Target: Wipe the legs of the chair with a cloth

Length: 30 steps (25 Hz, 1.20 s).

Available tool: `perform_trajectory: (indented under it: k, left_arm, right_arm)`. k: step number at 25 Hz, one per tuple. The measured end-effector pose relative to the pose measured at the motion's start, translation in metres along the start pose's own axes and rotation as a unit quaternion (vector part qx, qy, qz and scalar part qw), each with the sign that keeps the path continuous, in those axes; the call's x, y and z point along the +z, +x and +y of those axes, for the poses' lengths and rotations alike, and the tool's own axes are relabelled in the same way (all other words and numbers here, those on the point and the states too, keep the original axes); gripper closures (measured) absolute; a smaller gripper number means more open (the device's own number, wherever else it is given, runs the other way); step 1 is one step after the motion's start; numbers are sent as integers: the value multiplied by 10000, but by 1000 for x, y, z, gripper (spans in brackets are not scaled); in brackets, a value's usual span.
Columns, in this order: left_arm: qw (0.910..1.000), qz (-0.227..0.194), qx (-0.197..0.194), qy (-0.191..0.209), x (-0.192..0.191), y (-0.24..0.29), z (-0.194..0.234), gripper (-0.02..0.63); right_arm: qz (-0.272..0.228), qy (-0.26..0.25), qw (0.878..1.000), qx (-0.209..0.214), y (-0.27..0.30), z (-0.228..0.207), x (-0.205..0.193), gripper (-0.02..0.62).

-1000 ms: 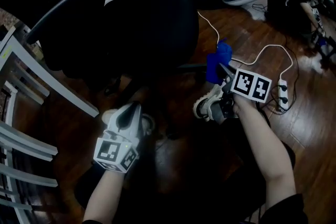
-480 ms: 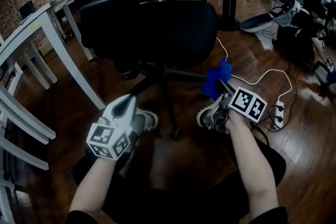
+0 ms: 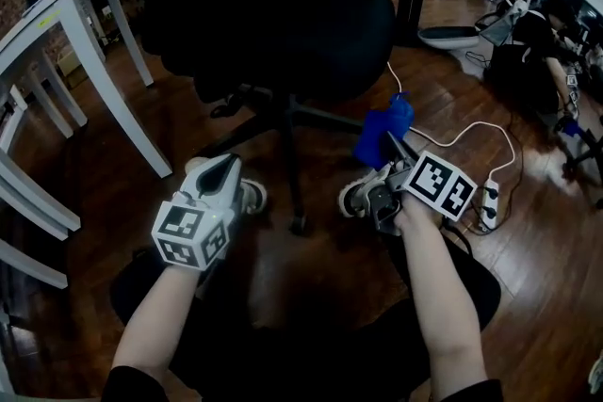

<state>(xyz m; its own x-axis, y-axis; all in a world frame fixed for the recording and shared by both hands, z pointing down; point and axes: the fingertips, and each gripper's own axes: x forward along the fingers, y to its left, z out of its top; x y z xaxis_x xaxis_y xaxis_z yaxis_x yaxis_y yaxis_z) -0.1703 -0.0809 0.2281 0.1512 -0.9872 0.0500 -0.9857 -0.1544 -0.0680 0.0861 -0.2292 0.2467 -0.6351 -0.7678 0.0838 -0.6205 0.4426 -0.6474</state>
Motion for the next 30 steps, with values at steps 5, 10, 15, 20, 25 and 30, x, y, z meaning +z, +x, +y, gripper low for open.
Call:
perform_trajectory:
  k: [5,10,15,20,25,30]
  left_arm:
    - [9999,-83,128,33,3,-25,13,600]
    - [9997,-1,233,-29,4,-43,17,600]
    - [9997,5,226,-114,3,-60,6,600]
    - [9991,-95,391,-97,14,-83,10,600]
    - [9991,-190,374,-30,23,-92,5,600]
    - [9991,-321,264,-32,28,-97,-4,600]
  right_arm:
    - [-279,-137,9993,-193,1,23,11,505]
    - [-350,596,9956,-626,2,13,2,503]
    - [-506,597,9947,-670,-25,1,6,505]
    - [-786,735,9918,-694,-49,-10,25,503]
    - [-892,464,9938,-478,-46,17,38,503]
    - [-937,170,9951,-284,-42,42,53,503]
